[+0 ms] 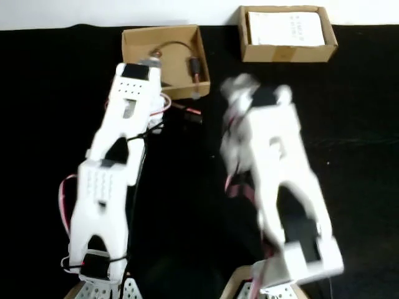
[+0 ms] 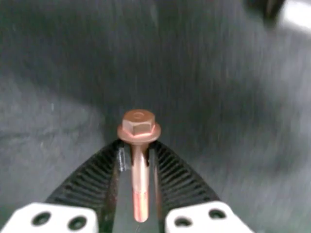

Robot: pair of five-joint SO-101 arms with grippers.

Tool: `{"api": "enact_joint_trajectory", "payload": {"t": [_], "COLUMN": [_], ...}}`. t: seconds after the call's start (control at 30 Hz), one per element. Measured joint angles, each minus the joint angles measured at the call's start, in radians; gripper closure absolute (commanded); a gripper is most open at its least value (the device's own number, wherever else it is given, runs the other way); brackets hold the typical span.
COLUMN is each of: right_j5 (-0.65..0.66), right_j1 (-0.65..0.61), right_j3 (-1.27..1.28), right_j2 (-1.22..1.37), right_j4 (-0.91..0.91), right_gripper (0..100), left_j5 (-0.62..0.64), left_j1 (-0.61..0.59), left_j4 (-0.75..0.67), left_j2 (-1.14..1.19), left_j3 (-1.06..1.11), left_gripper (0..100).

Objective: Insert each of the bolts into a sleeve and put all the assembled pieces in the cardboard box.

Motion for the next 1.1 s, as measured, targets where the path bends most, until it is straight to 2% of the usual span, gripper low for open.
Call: {"api": "enact_joint_trajectory", "payload": {"t": [0.2, 0.33, 0.43, 0.53, 0.6, 0.73, 0.93, 1.0, 1.1], "right_j5": [0.0, 0.0, 0.0, 0.0, 0.0, 0.0, 0.0, 0.0, 0.0], "right_j1": [-0.011, -0.012, -0.012, -0.012, -0.012, -0.017, -0.048, -0.061, -0.074], "right_j3": [0.356, 0.554, 0.647, 0.694, 0.713, 0.73, 0.733, 0.733, 0.738], "right_j2": [-0.084, -0.086, -0.086, -0.103, -0.112, -0.124, -0.127, -0.127, -0.127], "right_j4": [-0.348, -0.612, -0.726, -0.761, -0.766, -0.769, -0.769, -0.769, -0.77], "right_gripper": [99.2, 99.2, 99.0, 98.9, 98.9, 98.9, 98.8, 96.4, 87.4], "left_j5": [-0.091, -0.104, -0.104, -0.104, -0.104, -0.068, -0.048, -0.048, -0.048], "left_j1": [-0.003, 0.0, 0.005, 0.003, 0.003, 0.003, 0.005, 0.005, 0.005], "left_j4": [-0.19, -0.348, -0.457, -0.557, -0.592, -0.611, -0.612, -0.612, -0.612], "left_j2": [-0.252, -0.393, -0.489, -0.559, -0.582, -0.588, -0.595, -0.595, -0.595], "left_j3": [0.382, 0.615, 0.778, 0.908, 0.965, 1.016, 1.025, 1.025, 1.025], "left_gripper": [99, 99, 99, 98, 94, 85, 85, 85, 85]}}
